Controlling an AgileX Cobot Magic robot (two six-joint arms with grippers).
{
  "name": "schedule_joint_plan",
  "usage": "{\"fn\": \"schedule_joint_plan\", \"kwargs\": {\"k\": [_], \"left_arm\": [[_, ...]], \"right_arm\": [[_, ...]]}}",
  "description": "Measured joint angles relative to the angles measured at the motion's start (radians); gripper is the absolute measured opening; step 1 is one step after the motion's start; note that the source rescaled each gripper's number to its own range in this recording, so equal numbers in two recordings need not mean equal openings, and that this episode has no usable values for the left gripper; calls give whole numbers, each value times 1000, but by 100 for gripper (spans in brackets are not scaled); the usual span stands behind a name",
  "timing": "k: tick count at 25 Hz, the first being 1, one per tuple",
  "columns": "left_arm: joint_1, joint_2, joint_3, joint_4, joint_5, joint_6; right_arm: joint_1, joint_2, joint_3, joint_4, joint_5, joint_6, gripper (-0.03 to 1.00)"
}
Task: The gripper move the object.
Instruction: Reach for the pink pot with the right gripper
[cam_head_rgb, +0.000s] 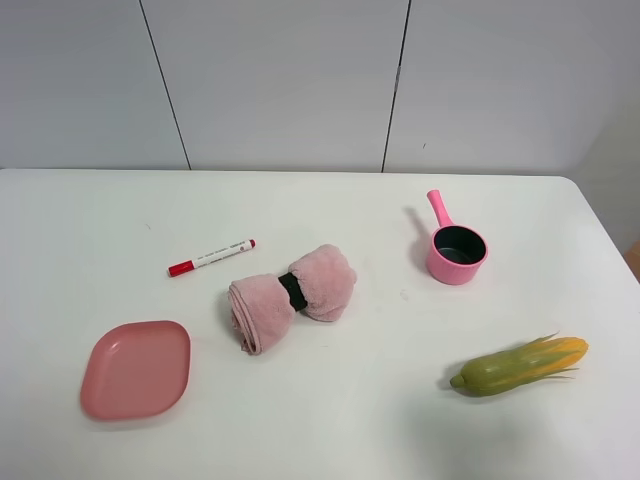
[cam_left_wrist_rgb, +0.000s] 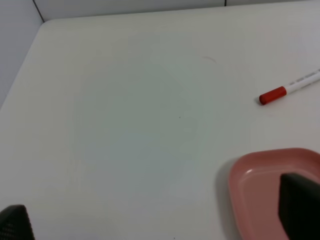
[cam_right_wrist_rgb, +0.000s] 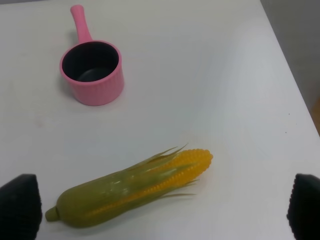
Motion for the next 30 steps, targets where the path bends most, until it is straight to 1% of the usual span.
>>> {"fn": "schedule_joint_plan", "kwargs": {"k": [16, 20, 23, 26, 30], "left_arm": [[0, 0, 0, 0, 0, 0], [0, 0, 0, 0, 0, 0], [0, 0, 0, 0, 0, 0], [0, 0, 0, 0, 0, 0], [0, 0, 0, 0, 0, 0]], "right_arm": [[0, 0, 0, 0, 0, 5, 100], [0, 0, -1, 0, 3, 30, 100], [0, 20, -60, 0, 70, 51, 100], [0, 100, -142, 0, 129, 51, 100], [0, 248, -281, -1, 155, 52, 100]]}}
